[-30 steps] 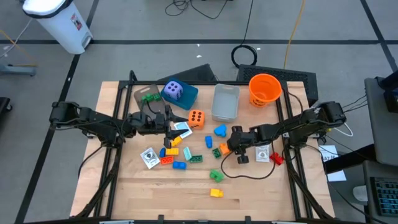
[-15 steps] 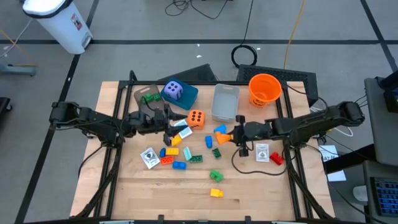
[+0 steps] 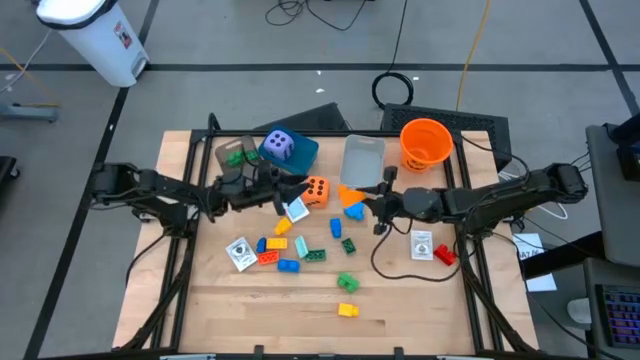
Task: Pick & Place Toys
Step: Put the orange game piece into the black bin
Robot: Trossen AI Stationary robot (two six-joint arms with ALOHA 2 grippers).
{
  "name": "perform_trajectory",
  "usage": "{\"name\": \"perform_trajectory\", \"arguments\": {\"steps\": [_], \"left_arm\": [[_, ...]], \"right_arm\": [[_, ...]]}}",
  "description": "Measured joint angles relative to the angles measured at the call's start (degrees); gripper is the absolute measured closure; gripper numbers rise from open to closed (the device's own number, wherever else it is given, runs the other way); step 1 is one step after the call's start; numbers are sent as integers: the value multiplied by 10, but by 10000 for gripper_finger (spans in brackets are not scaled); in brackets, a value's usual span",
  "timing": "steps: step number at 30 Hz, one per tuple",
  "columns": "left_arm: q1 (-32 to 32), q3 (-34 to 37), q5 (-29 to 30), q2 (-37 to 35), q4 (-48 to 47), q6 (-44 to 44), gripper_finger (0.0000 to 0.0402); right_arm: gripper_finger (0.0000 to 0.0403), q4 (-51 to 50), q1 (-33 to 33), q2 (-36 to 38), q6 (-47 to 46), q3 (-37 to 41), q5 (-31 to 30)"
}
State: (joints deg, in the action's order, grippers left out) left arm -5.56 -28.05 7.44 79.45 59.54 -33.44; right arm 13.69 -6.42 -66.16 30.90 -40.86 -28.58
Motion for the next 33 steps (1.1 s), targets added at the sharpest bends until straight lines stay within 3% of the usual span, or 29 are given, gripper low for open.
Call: {"name": "perform_trajectory", "arguments": {"steps": [11, 16, 33], "left_arm": [[0, -130, -41, 92, -87, -16, 188], [0, -154, -54, 117, -93, -35, 188], [0, -199, -76, 149, -101, -47, 188]], "right_arm": [[333, 29, 0, -11, 7, 0, -2], [334, 48, 0, -11, 5, 0, -46], [384, 87, 1, -11, 18, 0, -48]]}}
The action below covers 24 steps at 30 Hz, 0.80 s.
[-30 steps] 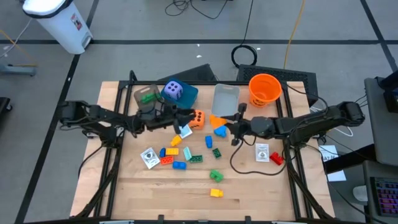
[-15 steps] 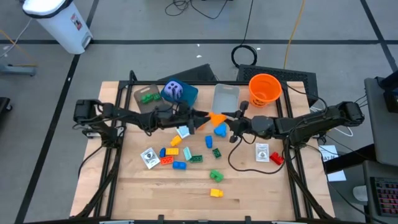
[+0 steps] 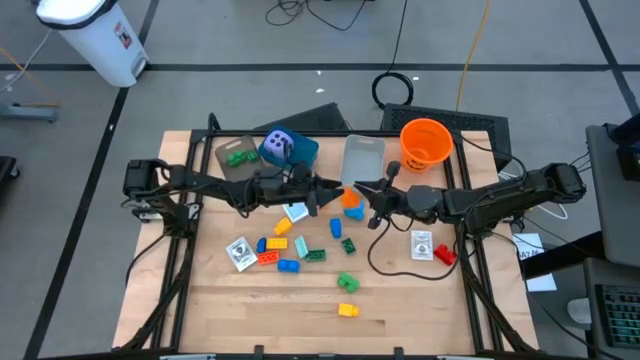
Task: Pick & Place Toys
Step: Put the orange game piece into the black bin
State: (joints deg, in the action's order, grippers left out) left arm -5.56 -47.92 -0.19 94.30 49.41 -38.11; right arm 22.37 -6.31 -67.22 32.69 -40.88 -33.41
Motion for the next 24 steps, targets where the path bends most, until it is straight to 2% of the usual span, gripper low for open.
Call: {"name": "perform_trajectory", "arguments": {"steps": [5, 13, 18, 24], "left_arm": [[0, 0, 0, 0, -4, 7, 188], [0, 0, -14, 0, -4, 70, 188], [0, 0, -23, 0, -3, 110, 188], [-1, 0, -30, 0, -3, 124, 188]], "right_arm": [[401, -1, 4, 0, -4, 0, 1], [378, -5, 3, 0, -10, 0, 4], [356, -20, 3, 0, -34, 0, 4], [308, -23, 3, 0, -35, 0, 4]]}}
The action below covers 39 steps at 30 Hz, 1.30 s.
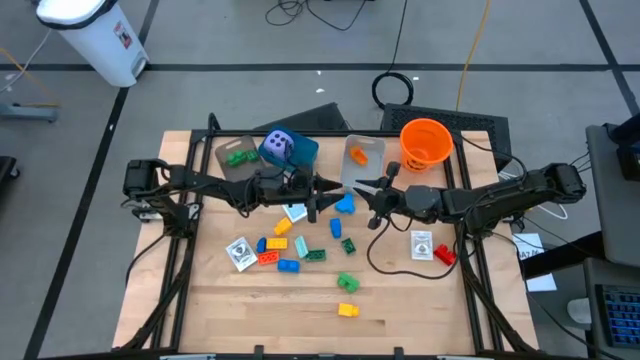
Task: Pick & Place Toys
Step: Put the orange game piece into the black bin
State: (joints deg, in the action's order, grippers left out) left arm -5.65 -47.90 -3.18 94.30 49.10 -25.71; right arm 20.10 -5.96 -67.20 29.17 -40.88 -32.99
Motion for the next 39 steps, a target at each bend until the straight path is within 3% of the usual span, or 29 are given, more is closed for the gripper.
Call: {"name": "perform_trajectory", "arguments": {"steps": [8, 19, 25, 31, 39], "left_arm": [[0, 0, 0, 0, 0, 14, 188], [0, 0, -18, 0, 0, 15, 188], [-1, 0, -20, 0, 0, 20, 188], [-22, 1, -85, -24, -12, 56, 188], [-51, 1, -123, -105, -127, 99, 188]], "right_arm": [[257, 0, 0, 0, 0, 0, -2], [227, 2, 3, 0, -3, 0, -2], [219, -2, 29, 0, -76, 0, -2], [209, -18, 87, 0, -152, 0, 6], [184, -149, 246, -19, -293, -63, 193]]}}
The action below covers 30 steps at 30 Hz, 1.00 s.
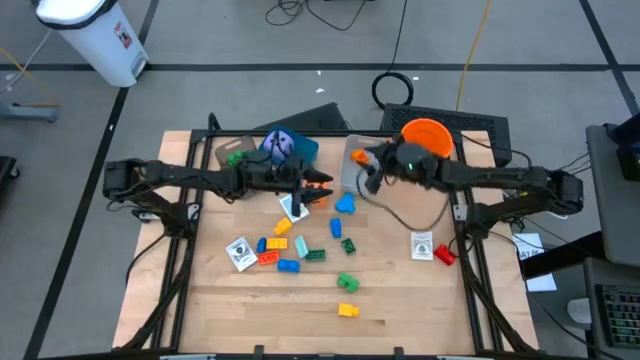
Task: Pick & Place Toys
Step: Put the orange game piece into the black bin
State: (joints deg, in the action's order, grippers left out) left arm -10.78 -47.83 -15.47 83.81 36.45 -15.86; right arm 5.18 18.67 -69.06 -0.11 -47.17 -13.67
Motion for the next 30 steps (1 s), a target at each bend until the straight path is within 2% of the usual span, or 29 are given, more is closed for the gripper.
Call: {"name": "perform_trajectory", "arguments": {"steps": [5, 10, 20, 27, 30], "left_arm": [[-3, 0, 6, -53, -73, 48, 188], [-1, 0, 8, -79, -117, 68, 188], [5, 0, 9, -81, -172, 65, 188], [11, 0, 9, -81, -185, 69, 188], [11, 0, 9, -81, -188, 77, 188]], "right_arm": [[165, -7, 82, -50, -13, -31, 76], [150, -14, 131, -130, -23, -52, 125], [133, -10, 154, -250, -39, -98, 123], [131, -31, 154, -277, -43, -98, 119], [130, -41, 154, -276, -39, -98, 92]]}}
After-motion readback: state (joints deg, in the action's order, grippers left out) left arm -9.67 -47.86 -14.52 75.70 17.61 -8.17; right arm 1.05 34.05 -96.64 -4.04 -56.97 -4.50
